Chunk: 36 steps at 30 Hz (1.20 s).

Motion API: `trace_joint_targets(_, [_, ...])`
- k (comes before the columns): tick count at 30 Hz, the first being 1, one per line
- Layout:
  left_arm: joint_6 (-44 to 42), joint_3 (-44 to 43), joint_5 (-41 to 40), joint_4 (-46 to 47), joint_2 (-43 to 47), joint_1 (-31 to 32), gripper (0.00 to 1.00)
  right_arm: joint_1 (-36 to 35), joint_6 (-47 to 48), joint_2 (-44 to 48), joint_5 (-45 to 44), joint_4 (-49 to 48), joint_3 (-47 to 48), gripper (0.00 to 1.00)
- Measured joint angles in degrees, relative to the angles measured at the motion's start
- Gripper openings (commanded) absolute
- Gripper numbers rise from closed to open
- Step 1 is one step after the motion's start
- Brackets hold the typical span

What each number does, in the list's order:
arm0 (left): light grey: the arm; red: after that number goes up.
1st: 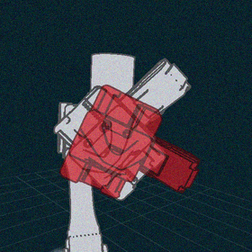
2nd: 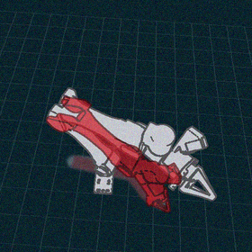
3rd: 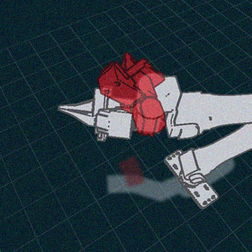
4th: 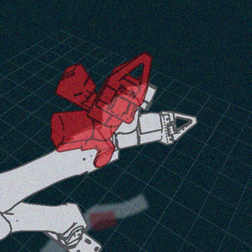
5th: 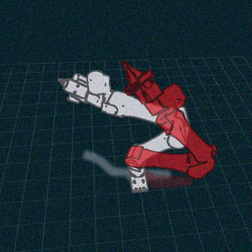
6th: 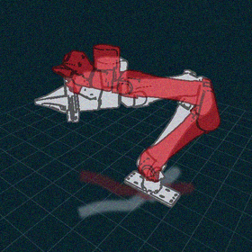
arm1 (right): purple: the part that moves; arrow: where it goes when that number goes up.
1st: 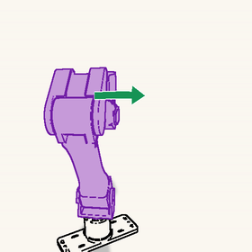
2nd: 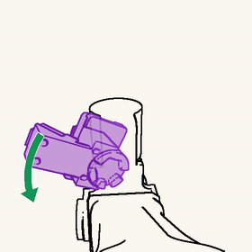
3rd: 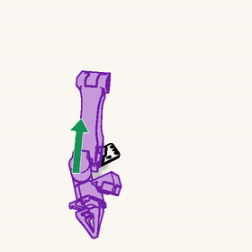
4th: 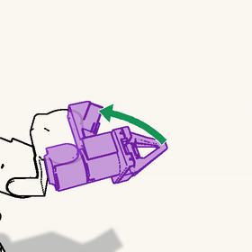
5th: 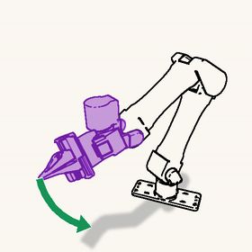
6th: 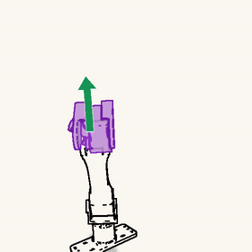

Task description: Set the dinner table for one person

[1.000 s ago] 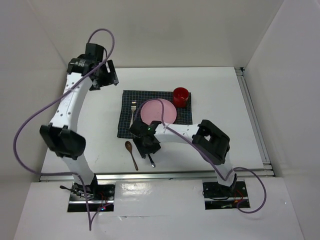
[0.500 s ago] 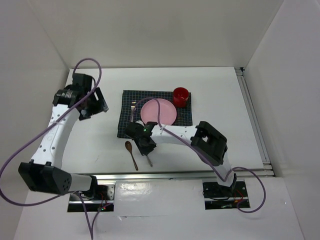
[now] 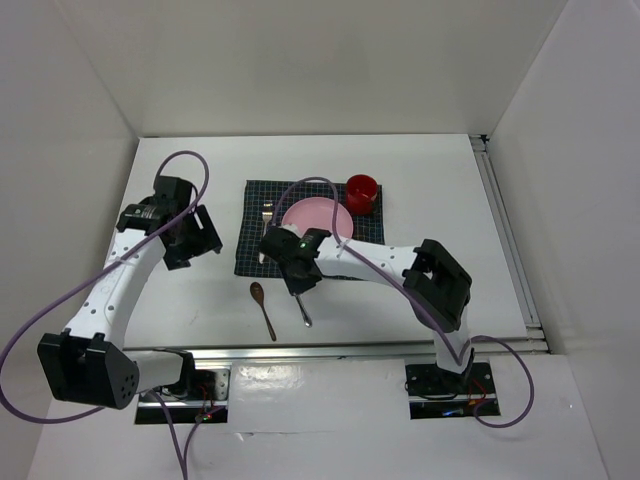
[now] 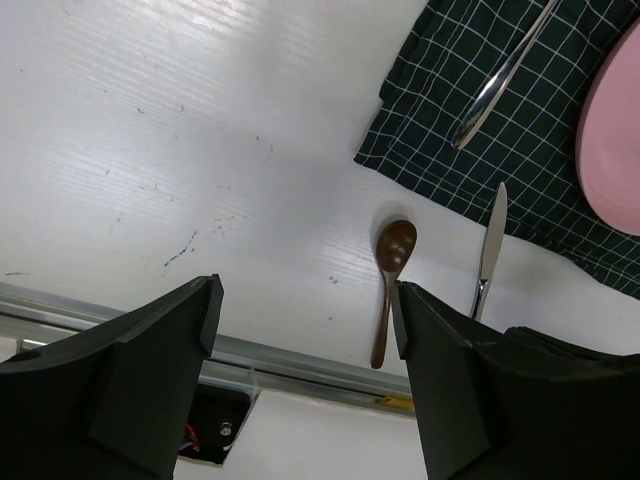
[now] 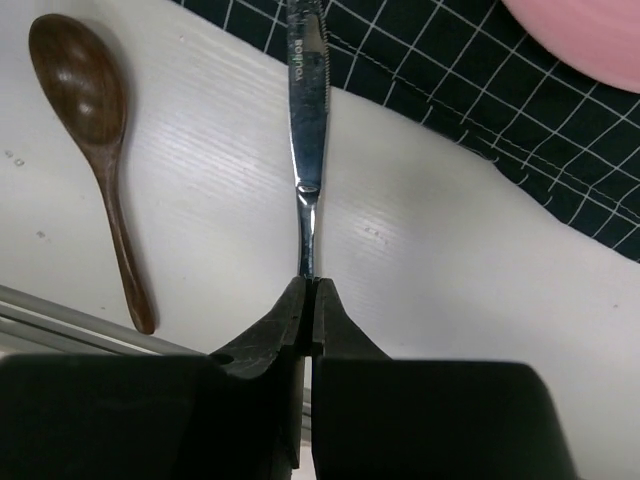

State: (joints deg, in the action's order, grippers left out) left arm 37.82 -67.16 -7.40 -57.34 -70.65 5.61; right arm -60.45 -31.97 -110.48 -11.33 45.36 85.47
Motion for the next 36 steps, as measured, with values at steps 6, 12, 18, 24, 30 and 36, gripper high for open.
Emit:
trace_joint_targets(6, [0.0, 0.0, 0.2, 1.2, 0.0, 0.1, 0.86, 0.6, -0.4, 0.0, 0.8, -0.1, -0.7, 0.27])
trace_joint_targets(12, [0.1, 0.0, 0.2, 1.6, 0.0, 0.1, 0.86, 0.6, -0.2, -1.1, 2.7, -0.2, -0.7, 0.56])
trace_joint_targets(18, [1.2, 0.3, 0.0, 1.9, 0.2, 0.1, 0.88, 0.5, 0.0, -4.5, 3.3, -0.4, -0.7, 0.56])
trace_joint_targets(24, [2.3, 1.0, -0.3, 1.9, 1.4, 0.1, 0.88, 0.0, -0.4, -6.1, 3.5, -1.7, -0.7, 0.48])
trace_joint_targets(30, [3.0, 1.0, -0.5, 1.9, 1.7, 0.1, 0.88, -0.6, -0.8, -7.2, 2.9, -2.5, -0.6, 0.38])
trace_joint_targets(36, [3.0, 1.0, -0.5, 1.9, 1.8, 0.1, 0.88, -0.7, -1.1, -7.3, 2.6, -2.6, -0.7, 0.1])
